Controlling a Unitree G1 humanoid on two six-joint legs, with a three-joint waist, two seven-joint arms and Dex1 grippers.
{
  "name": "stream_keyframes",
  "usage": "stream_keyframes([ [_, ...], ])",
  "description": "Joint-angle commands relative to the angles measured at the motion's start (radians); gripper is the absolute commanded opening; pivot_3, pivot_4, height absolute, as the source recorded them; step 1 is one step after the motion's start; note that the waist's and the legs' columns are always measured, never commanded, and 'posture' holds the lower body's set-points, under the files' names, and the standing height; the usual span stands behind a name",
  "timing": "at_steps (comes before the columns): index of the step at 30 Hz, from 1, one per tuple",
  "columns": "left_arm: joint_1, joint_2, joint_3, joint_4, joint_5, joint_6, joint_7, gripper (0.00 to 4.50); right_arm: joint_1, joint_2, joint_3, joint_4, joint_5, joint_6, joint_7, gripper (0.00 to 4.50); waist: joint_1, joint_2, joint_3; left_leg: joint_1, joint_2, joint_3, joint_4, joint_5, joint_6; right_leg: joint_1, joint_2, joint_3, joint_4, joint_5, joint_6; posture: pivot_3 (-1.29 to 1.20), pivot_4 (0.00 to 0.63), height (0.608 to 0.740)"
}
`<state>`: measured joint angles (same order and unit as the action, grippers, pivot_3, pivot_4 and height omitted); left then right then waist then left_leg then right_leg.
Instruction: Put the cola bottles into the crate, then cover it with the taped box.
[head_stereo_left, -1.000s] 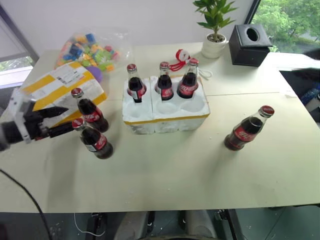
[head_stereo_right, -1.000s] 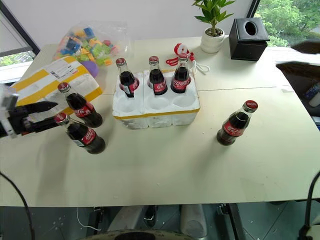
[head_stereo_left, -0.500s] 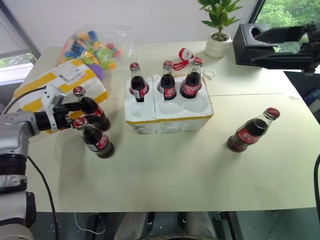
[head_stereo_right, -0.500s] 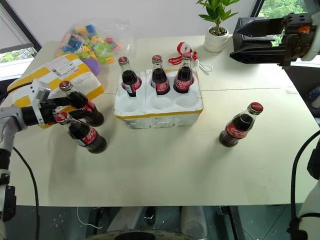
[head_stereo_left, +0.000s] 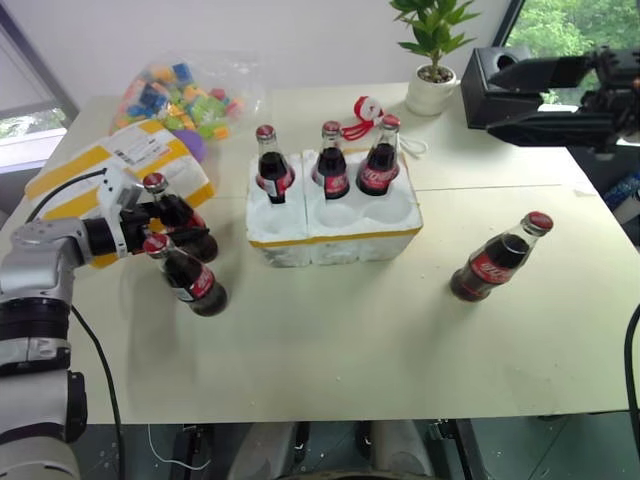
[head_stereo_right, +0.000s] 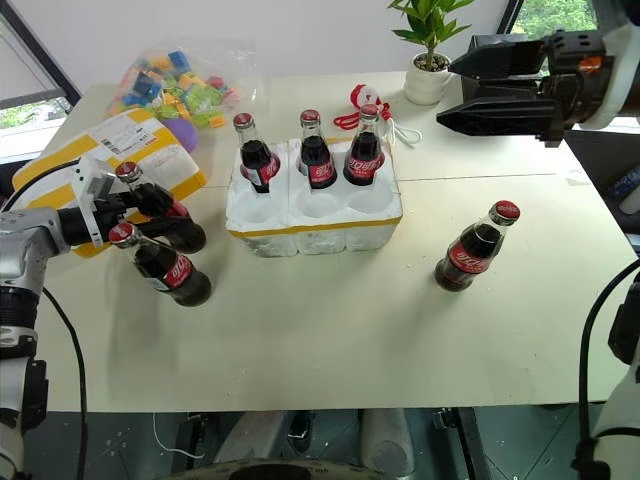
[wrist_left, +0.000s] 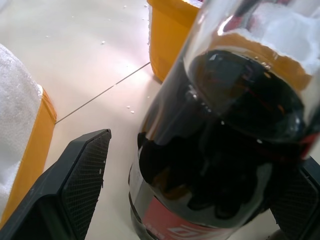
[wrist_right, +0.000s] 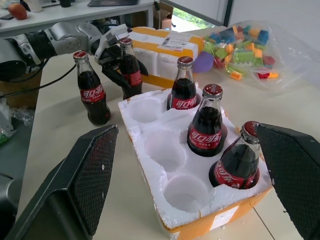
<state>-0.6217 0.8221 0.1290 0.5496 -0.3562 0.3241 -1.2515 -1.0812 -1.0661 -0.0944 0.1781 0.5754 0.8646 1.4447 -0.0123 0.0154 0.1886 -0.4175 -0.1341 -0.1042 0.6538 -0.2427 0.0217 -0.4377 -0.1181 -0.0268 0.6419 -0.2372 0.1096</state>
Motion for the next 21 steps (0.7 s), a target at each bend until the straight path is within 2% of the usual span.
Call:
stream_keyframes([
  [1, -0.011, 0.012, 0.006, -0.011, -0.001, 0.004, -0.019, 3.14, -0.009, -0.004, -0.046, -0.032, 0.033, -0.007, -0.018, 4.5, 0.0, 0.0, 0.0, 0.0, 0.0, 0.0, 0.0, 0.0, 0.0, -0.001, 0.0, 0.0, 0.001, 0.0, 0.0, 0.0, 0.15, 0.732],
  [2, -0.013, 0.013, 0.005, -0.009, 0.001, 0.004, -0.02, 2.65, -0.011, -0.002, -0.047, -0.03, 0.035, -0.007, -0.023, 4.5, 0.0, 0.0, 0.0, -0.001, 0.0, 0.0, 0.0, 0.0, 0.0, -0.001, 0.0, 0.0, 0.002, 0.0, 0.0, 0.0, 0.15, 0.732],
  [3, -0.015, 0.014, 0.004, -0.007, 0.005, 0.006, -0.019, 2.63, -0.012, 0.0, -0.048, -0.028, 0.038, -0.008, -0.029, 4.5, 0.0, 0.0, 0.0, -0.001, 0.0, 0.0, 0.0, 0.0, 0.0, -0.002, 0.0, 0.0, 0.002, 0.0, 0.0, 0.0, 0.15, 0.732],
  [12, -0.082, 0.06, -0.013, -0.011, 0.031, 0.029, -0.063, 2.63, 0.008, 0.007, -0.057, -0.023, 0.05, -0.028, -0.058, 4.5, 0.0, -0.001, 0.0, -0.002, 0.0, 0.0, 0.001, 0.001, -0.001, -0.003, 0.0, 0.001, 0.004, 0.0, 0.0, 0.0, 0.15, 0.732],
  [18, -0.268, 0.112, -0.05, 0.03, 0.028, 0.092, -0.181, 2.63, 0.037, 0.014, -0.071, -0.022, 0.05, -0.045, -0.075, 4.5, 0.001, -0.006, 0.004, -0.01, 0.0, 0.0, 0.009, 0.001, -0.002, -0.008, 0.0, 0.0, 0.007, 0.0, 0.0, 0.0, 0.15, 0.732],
  [21, -0.415, 0.109, -0.093, 0.092, 0.039, 0.128, -0.27, 2.63, 0.061, 0.018, -0.084, -0.025, 0.053, -0.05, -0.091, 4.5, 0.004, -0.009, 0.005, -0.01, -0.001, 0.0, 0.011, 0.001, -0.001, -0.007, 0.0, -0.001, 0.007, 0.0, 0.0, 0.0, 0.15, 0.732],
])
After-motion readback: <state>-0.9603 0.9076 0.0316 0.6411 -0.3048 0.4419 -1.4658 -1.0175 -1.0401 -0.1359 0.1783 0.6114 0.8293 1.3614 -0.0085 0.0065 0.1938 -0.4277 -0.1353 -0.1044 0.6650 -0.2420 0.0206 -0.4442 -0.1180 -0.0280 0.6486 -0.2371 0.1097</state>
